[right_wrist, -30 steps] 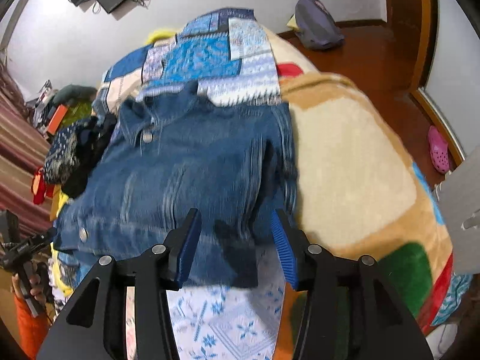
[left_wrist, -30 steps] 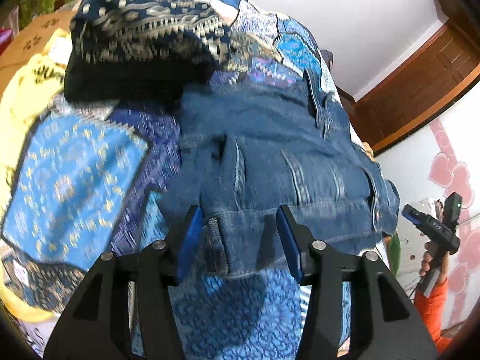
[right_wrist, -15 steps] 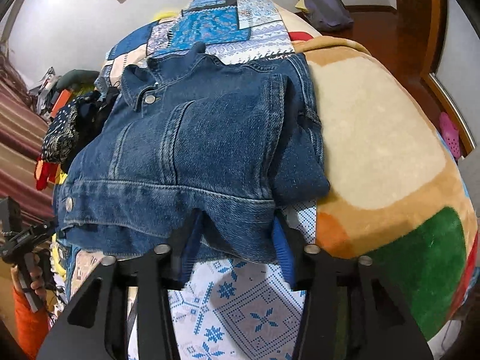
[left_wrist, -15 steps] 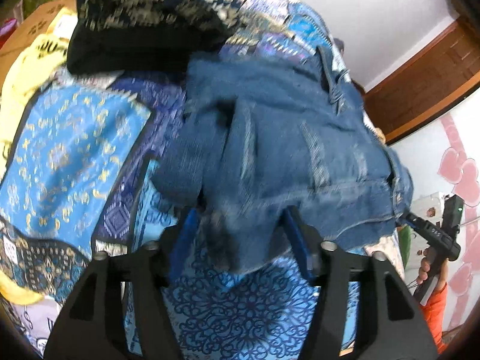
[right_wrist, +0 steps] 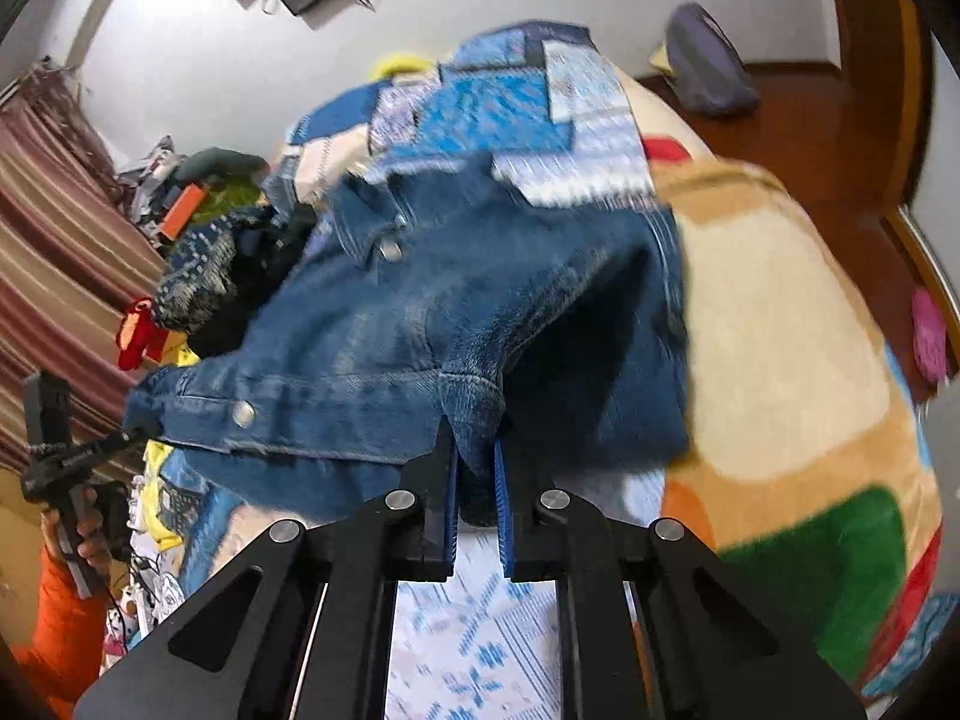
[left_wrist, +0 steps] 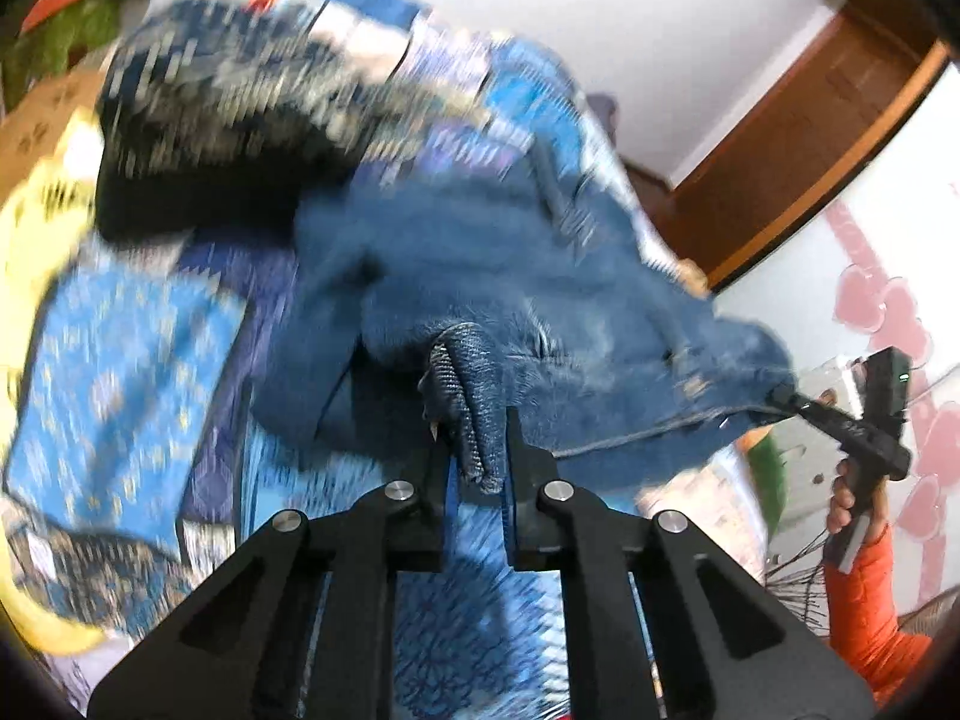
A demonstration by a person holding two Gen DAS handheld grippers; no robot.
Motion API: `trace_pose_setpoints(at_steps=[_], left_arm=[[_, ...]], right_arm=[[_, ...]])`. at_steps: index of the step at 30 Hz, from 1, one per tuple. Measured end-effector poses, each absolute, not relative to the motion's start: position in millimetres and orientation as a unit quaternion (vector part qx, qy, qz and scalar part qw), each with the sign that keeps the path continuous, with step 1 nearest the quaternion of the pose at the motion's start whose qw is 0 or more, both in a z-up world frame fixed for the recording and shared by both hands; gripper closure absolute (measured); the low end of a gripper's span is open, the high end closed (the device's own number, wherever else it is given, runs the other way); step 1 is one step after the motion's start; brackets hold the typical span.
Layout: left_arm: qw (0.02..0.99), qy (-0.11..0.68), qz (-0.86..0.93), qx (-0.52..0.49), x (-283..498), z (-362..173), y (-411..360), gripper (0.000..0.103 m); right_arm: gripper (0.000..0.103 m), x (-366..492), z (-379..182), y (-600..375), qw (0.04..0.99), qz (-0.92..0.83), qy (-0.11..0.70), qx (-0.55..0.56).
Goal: Fold large clothes
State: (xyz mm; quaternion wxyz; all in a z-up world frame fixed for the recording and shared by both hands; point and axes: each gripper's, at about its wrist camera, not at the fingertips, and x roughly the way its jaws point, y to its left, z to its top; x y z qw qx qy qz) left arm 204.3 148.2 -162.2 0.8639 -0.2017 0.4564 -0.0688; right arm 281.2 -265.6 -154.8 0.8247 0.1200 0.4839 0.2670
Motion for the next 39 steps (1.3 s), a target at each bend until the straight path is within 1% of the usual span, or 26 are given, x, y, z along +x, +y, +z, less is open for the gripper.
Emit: trace_pose_setpoints(at_steps=[4, 7, 11, 14, 15, 19, 20, 22, 23, 24, 26, 28, 30, 33, 36, 39], left_arm=[[0.881, 0.421, -0.084, -0.199, 234, -129, 151, 0.094], [0.887, 0.418, -0.072, -0.182, 271, -121, 155, 0.094], [0.885, 0.424, -0.046, -0.185, 323, -130, 168, 0.095], [0.866, 0.456, -0.019, -0.205, 361, -154, 184, 0.095], [0.86, 0.465, -0.015, -0.211, 367, -159, 189, 0.094], [0.865, 0.461, 0.012, -0.197, 378, -162, 198, 0.092], [0.868, 0.457, 0.015, -0.192, 378, -159, 199, 0.09], [0.873, 0.45, 0.012, -0.186, 375, -154, 199, 0.081], [0.877, 0.446, 0.011, -0.18, 372, -151, 198, 0.073], [0.879, 0.444, 0.01, -0.174, 370, -149, 197, 0.069], [0.885, 0.441, 0.007, -0.149, 361, -146, 188, 0.066], [0.885, 0.448, -0.002, -0.129, 358, -147, 179, 0.066], [0.88, 0.461, -0.016, -0.11, 353, -153, 167, 0.061], [0.873, 0.479, -0.033, -0.087, 344, -168, 148, 0.055], [0.858, 0.507, -0.047, -0.064, 335, -196, 126, 0.054], [0.838, 0.54, -0.049, -0.058, 326, -228, 113, 0.053]], right_arm=[[0.095, 309, -137, -259, 0.837, 0.273, 0.459, 0.118], [0.095, 335, -127, -253, 0.848, 0.261, 0.447, 0.114], [0.095, 383, -127, -243, 0.857, 0.23, 0.448, 0.107], [0.094, 417, -136, -238, 0.858, 0.193, 0.464, 0.106], [0.089, 422, -137, -236, 0.857, 0.189, 0.468, 0.107], [0.089, 437, -132, -236, 0.874, 0.132, 0.46, 0.09], [0.086, 436, -128, -239, 0.877, 0.127, 0.453, 0.096], [0.084, 435, -122, -243, 0.879, 0.134, 0.445, 0.109], [0.083, 429, -118, -244, 0.878, 0.143, 0.442, 0.112], [0.083, 426, -116, -242, 0.878, 0.151, 0.442, 0.109], [0.082, 420, -113, -235, 0.875, 0.165, 0.444, 0.097], [0.079, 410, -115, -226, 0.871, 0.18, 0.449, 0.079], [0.07, 400, -119, -215, 0.864, 0.199, 0.459, 0.058], [0.06, 381, -134, -193, 0.852, 0.223, 0.472, 0.026], [0.056, 366, -152, -177, 0.839, 0.24, 0.488, -0.001], [0.055, 352, -183, -163, 0.818, 0.243, 0.521, -0.03]])
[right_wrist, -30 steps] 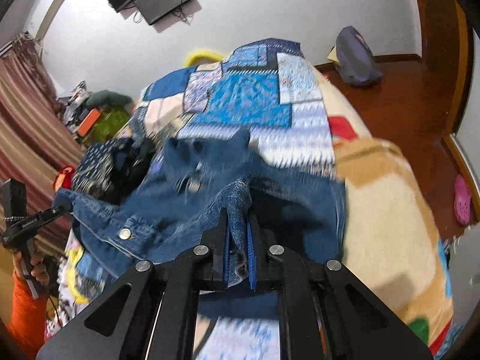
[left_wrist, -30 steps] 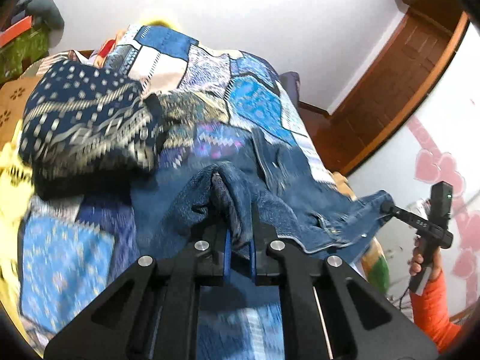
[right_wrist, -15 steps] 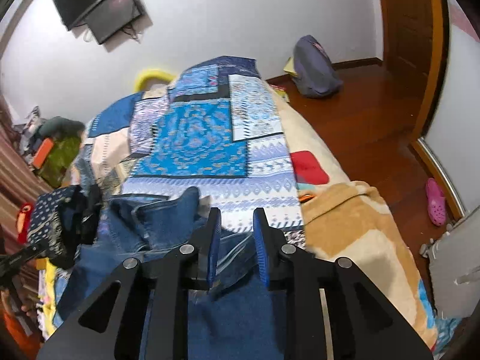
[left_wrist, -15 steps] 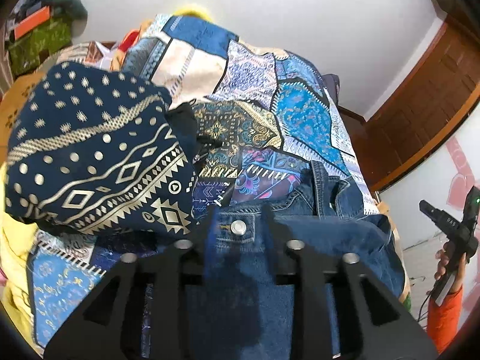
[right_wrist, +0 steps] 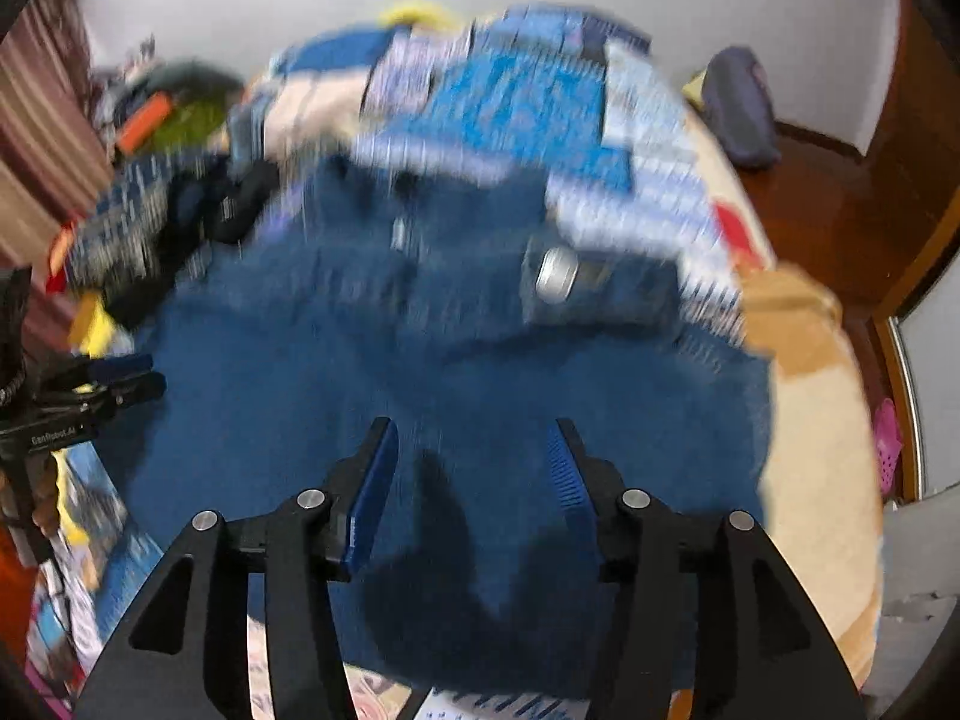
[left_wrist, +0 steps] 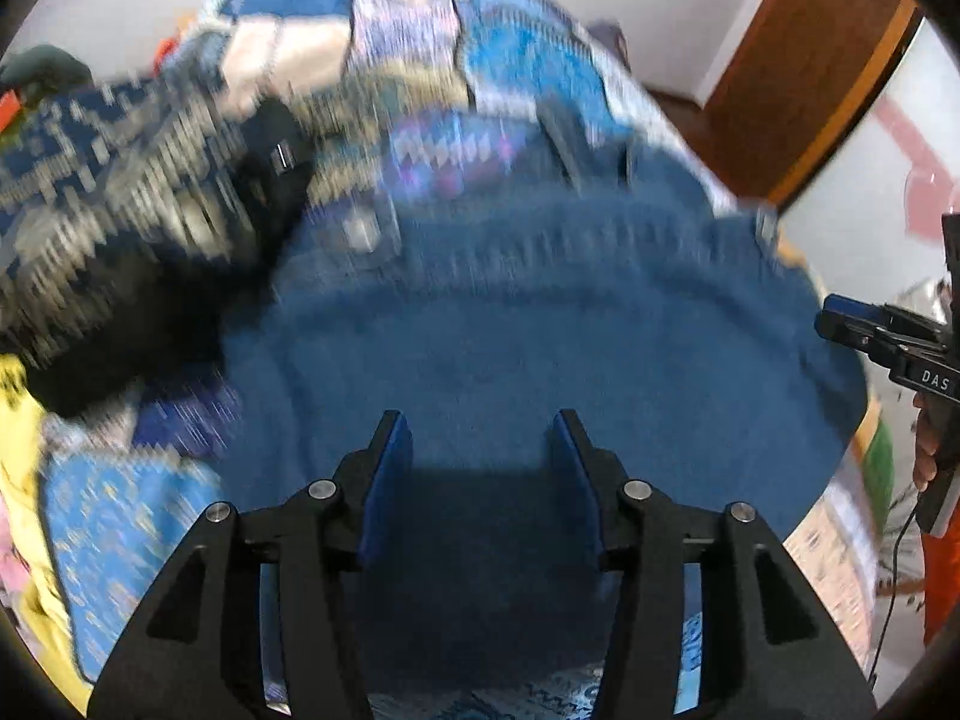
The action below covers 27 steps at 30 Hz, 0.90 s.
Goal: Fold large clothes
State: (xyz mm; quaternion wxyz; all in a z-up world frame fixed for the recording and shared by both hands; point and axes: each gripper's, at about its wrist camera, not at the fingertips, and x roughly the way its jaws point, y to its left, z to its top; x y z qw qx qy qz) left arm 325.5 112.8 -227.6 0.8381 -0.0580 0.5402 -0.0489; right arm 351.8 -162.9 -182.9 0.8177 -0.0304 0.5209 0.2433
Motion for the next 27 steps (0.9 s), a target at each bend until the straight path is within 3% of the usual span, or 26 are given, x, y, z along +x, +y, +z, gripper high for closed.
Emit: trace_pose_setpoints(at_steps=[3, 4, 6, 10, 12, 18, 27], left_arm=[[0.858, 0.509, -0.03, -0.069, 306, -234, 116, 0.044], [0.86, 0.503, -0.029, -0.078, 300, -233, 119, 0.044], [0.861, 0.502, -0.01, -0.082, 290, -230, 123, 0.034], [0.865, 0.496, 0.018, -0.071, 261, -228, 132, 0.032], [0.869, 0.486, 0.029, -0.087, 246, -223, 140, 0.021], [0.875, 0.451, 0.079, -0.156, 212, -211, 170, 0.02], [0.812, 0.458, 0.005, -0.362, 218, -254, 187, 0.02]], right_arm=[[0.053, 337, -212, -162, 0.802, 0.235, 0.548, -0.046], [0.051, 331, -212, -166, 0.812, 0.233, 0.533, -0.041], [0.042, 322, -208, -172, 0.821, 0.225, 0.522, -0.046], [0.042, 314, -196, -180, 0.823, 0.219, 0.522, -0.044], [0.042, 311, -191, -179, 0.825, 0.214, 0.521, -0.05], [0.042, 301, -171, -161, 0.835, 0.227, 0.497, -0.066], [0.041, 291, -163, -128, 0.839, 0.246, 0.478, -0.084]])
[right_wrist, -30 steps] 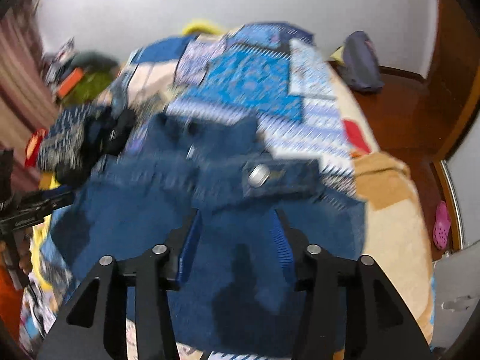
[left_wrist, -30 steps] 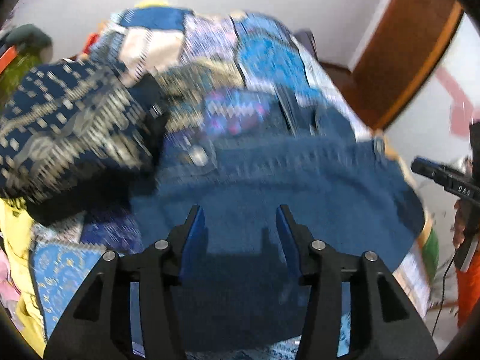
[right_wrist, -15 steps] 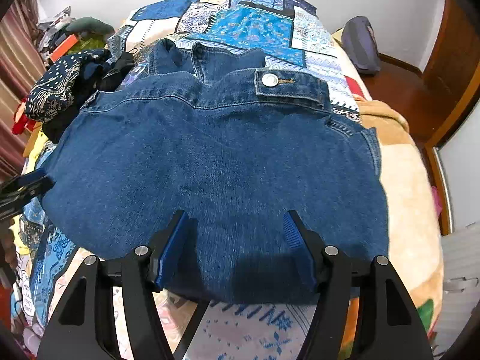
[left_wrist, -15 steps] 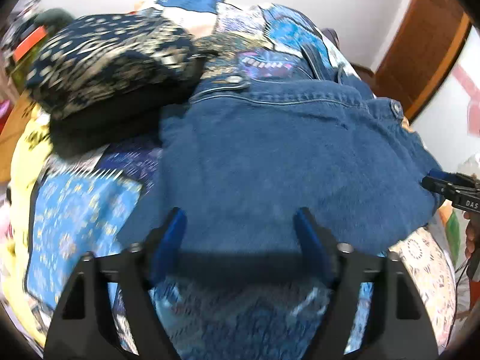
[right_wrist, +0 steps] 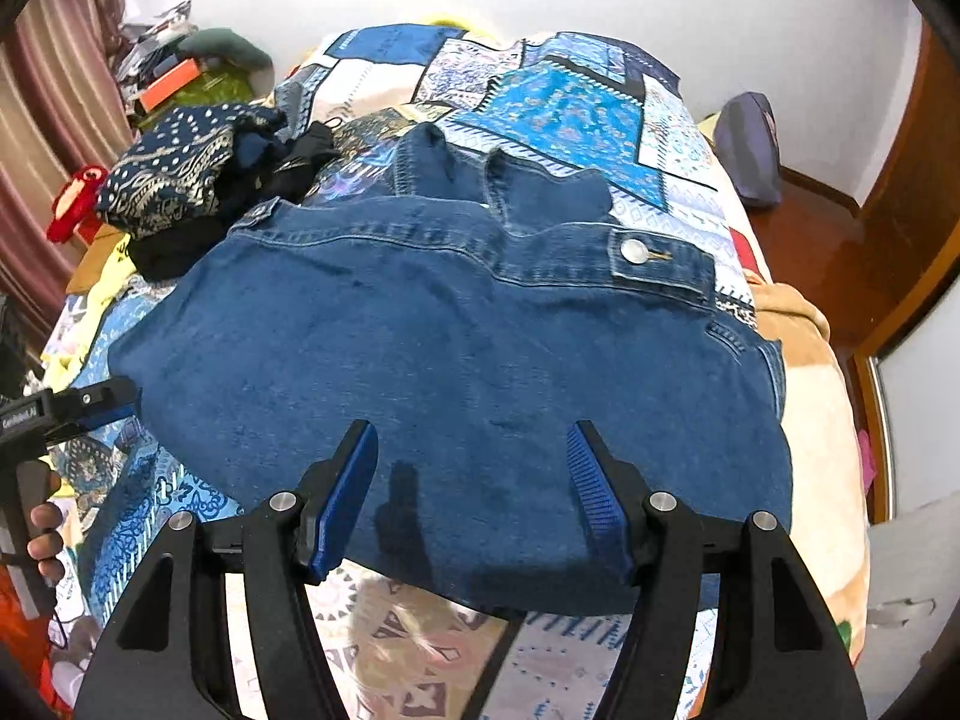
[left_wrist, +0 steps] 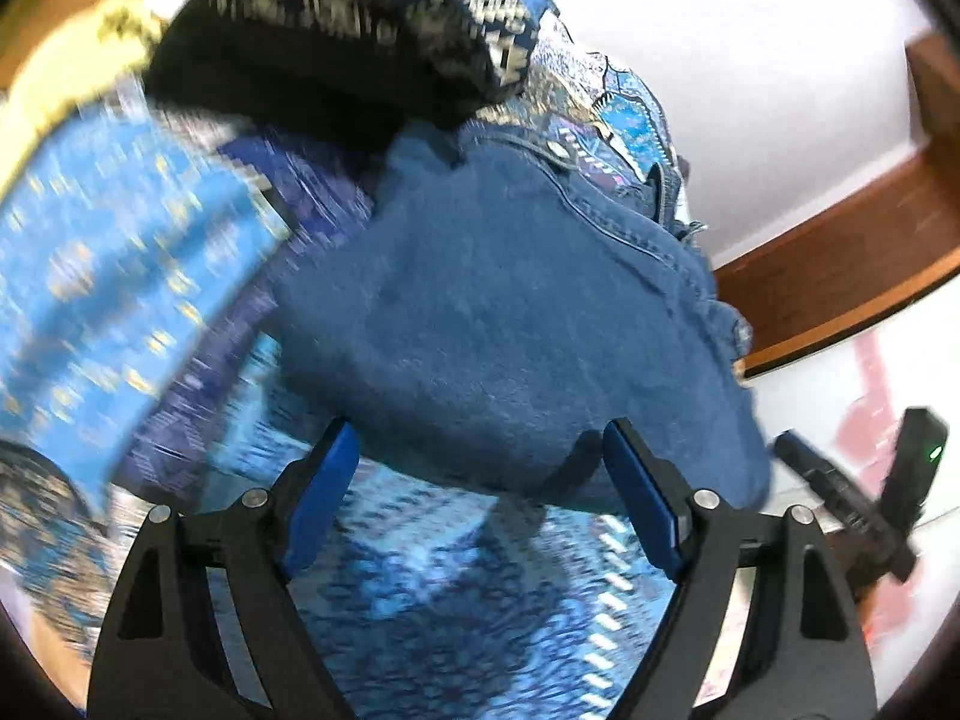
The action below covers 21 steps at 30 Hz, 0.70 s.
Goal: Fold large clothes
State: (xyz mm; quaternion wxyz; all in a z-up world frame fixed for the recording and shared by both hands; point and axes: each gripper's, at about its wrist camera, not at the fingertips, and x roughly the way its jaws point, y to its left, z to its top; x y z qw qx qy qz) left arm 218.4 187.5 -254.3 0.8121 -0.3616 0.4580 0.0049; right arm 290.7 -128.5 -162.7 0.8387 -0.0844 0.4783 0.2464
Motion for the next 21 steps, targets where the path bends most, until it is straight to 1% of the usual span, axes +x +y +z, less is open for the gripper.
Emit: trace_pose_setpoints(at_steps=[7, 14, 15, 16, 17, 18, 19, 20, 21], left_arm=[[0.779, 0.442, -0.006, -0.446, 245, -276, 188, 0.02], [0.772, 0.422, 0.018, -0.475, 264, -290, 190, 0.02], [0.772, 0.422, 0.027, -0.475, 268, -290, 191, 0.027], [0.772, 0.423, 0.04, -0.473, 269, -290, 191, 0.033], [0.773, 0.423, 0.052, -0.47, 270, -289, 192, 0.044], [0.773, 0.422, 0.058, -0.47, 272, -289, 192, 0.053], [0.776, 0.417, 0.062, -0.47, 273, -286, 193, 0.058], [0.781, 0.412, 0.065, -0.465, 272, -281, 191, 0.064], [0.787, 0.411, 0.069, -0.455, 271, -276, 191, 0.068]], right_arm=[[0.041, 290, -173, -117, 0.83, 0.249, 0.489, -0.099], [0.041, 292, -182, -114, 0.826, 0.251, 0.498, -0.088], [0.041, 293, -183, -115, 0.825, 0.251, 0.5, -0.084], [0.041, 293, -183, -115, 0.825, 0.251, 0.501, -0.079], [0.041, 293, -183, -116, 0.825, 0.251, 0.501, -0.076], [0.041, 293, -183, -116, 0.825, 0.25, 0.502, -0.074], [0.041, 293, -182, -118, 0.826, 0.249, 0.501, -0.071], [0.041, 293, -181, -119, 0.827, 0.246, 0.501, -0.07], [0.041, 293, -180, -120, 0.828, 0.243, 0.501, -0.071]])
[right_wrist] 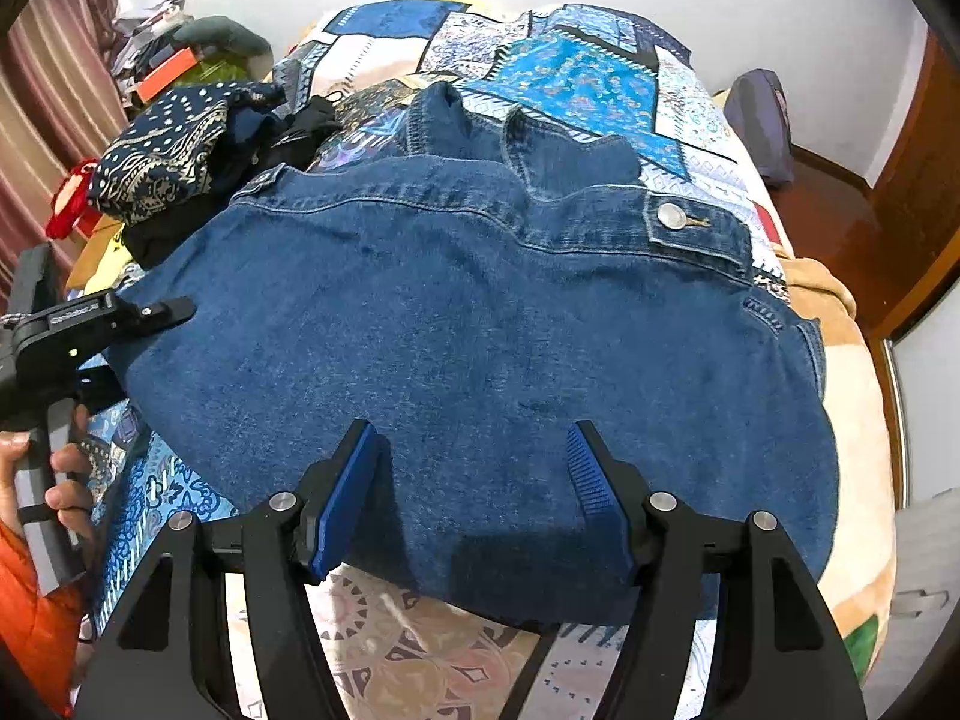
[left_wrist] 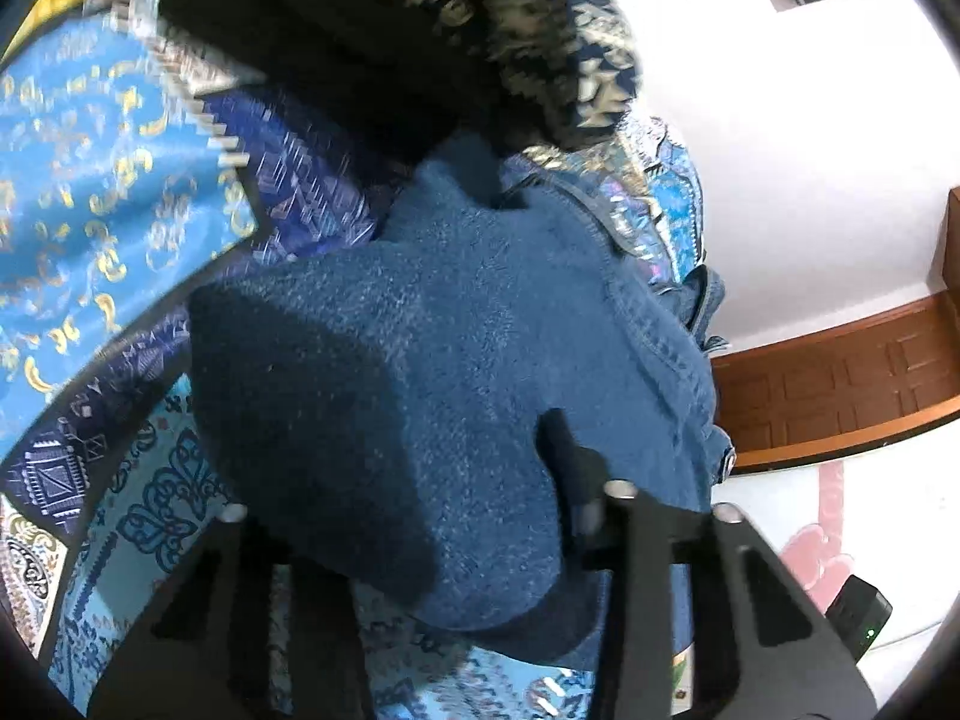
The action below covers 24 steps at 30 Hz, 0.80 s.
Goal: Fold large clothes
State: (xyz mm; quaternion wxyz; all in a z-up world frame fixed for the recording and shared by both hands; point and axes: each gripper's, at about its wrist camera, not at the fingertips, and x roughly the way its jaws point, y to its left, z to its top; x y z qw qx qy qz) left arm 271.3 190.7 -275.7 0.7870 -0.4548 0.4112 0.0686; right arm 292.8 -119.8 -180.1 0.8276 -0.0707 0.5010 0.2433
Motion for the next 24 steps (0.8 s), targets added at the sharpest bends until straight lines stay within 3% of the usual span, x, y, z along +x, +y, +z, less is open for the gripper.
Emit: trace_pose_setpoints(at_steps=[9, 15, 24], left_arm=[[0.878, 0.338, 0.025, -0.339, 289, -163, 139, 0.079], [0.901, 0.3, -0.011, -0.312, 305, -107, 115, 0.081], [0.931, 0.238, 0.0, -0.277, 258, -47, 141, 0.081]], right_arm=[[0.041, 294, -154, -144, 0.846, 0.222, 0.481, -0.05], [0.041, 300, -134, -141, 0.853, 0.228, 0.468, -0.045], [0.041, 306, -144, -71, 0.807, 0.315, 0.498, -0.036]])
